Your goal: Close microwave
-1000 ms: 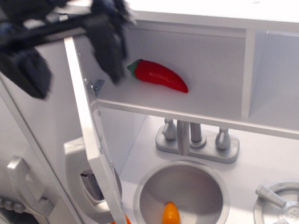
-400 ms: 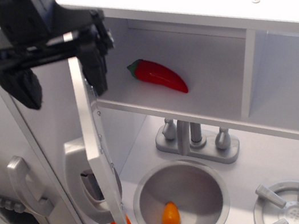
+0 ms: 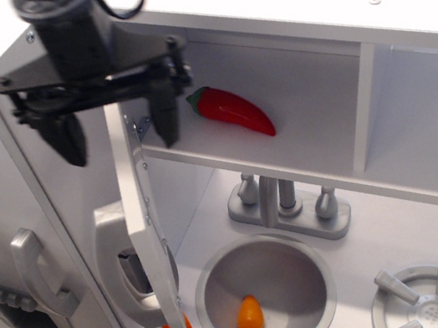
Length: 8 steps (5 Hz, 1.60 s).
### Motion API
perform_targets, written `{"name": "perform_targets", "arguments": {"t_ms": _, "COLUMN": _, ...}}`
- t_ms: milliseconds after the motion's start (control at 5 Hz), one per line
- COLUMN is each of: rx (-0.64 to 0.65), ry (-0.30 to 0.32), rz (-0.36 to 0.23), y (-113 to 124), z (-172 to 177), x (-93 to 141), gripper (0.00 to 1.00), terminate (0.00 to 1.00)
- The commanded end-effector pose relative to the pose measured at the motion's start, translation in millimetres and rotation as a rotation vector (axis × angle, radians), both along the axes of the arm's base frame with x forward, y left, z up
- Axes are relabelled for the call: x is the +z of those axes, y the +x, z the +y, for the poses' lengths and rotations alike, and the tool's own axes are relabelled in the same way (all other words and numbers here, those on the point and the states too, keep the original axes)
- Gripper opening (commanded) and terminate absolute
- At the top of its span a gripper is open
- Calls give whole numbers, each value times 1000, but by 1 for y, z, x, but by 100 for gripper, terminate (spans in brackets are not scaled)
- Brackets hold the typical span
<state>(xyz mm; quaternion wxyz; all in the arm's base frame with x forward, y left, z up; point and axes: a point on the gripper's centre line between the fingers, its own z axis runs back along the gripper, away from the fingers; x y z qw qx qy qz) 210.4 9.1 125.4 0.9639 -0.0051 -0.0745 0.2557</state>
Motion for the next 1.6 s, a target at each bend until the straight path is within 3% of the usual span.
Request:
{"name": "perform_targets", "arguments": {"t_ms": 0, "rx": 5, "ry": -39, "rz": -29, "y": 8, "z": -44, "x": -8, "gripper": 100, "terminate": 0}}
{"name": "perform_targets", "arguments": {"t_ms": 600, "rx": -15, "ry": -72, "rz": -17, "y": 16, "z": -99, "x": -14, "gripper": 100, "terminate": 0}}
{"name": "perform_targets", "arguments": {"t_ms": 800, "rx": -6, "ry": -98, "rz": -19, "y": 29, "z": -113, "x": -4, "gripper": 100, "terminate": 0}}
{"name": "perform_targets", "arguments": {"t_ms": 1200, "rx": 27, "ry": -164, "rz": -39, "y": 51, "z": -119, "x": 38, "gripper": 100, "terminate": 0}}
{"name": "perform_targets", "arguments": {"t_ms": 1400, "rx": -2, "ry": -190, "rz": -41, "y": 42, "z": -118, "x": 49, "gripper": 100, "terminate": 0}}
